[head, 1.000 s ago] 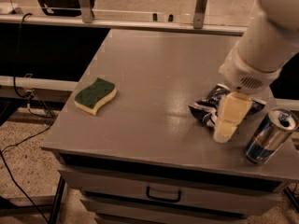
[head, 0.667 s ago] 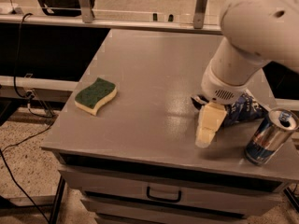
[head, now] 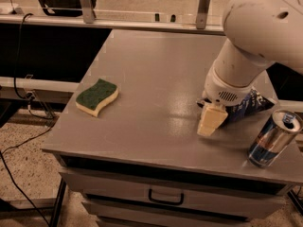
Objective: Move blue chip bag near sponge
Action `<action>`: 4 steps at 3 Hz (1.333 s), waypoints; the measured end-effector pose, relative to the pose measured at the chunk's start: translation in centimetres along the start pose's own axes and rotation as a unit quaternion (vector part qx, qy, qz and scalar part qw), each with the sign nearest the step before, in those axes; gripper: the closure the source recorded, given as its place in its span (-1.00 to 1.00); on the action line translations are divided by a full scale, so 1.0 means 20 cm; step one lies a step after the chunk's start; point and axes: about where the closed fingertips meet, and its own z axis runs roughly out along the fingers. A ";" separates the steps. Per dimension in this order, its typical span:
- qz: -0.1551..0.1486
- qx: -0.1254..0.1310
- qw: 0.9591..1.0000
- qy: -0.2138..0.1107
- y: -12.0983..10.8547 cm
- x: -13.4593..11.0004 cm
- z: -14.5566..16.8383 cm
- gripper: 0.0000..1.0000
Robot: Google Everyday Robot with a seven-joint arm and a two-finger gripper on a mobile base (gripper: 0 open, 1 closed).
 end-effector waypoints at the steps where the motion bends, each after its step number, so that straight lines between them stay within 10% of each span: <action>1: -0.001 0.000 1.000 0.000 0.00 0.00 0.00 0.42; 2: -0.001 0.000 1.000 0.001 0.01 0.00 0.00 0.99; 4: -0.008 0.000 1.000 -0.019 -0.05 -0.03 -0.04 1.00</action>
Offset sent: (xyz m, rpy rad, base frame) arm -0.0004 0.0004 -0.0003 -0.0008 0.0001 0.0010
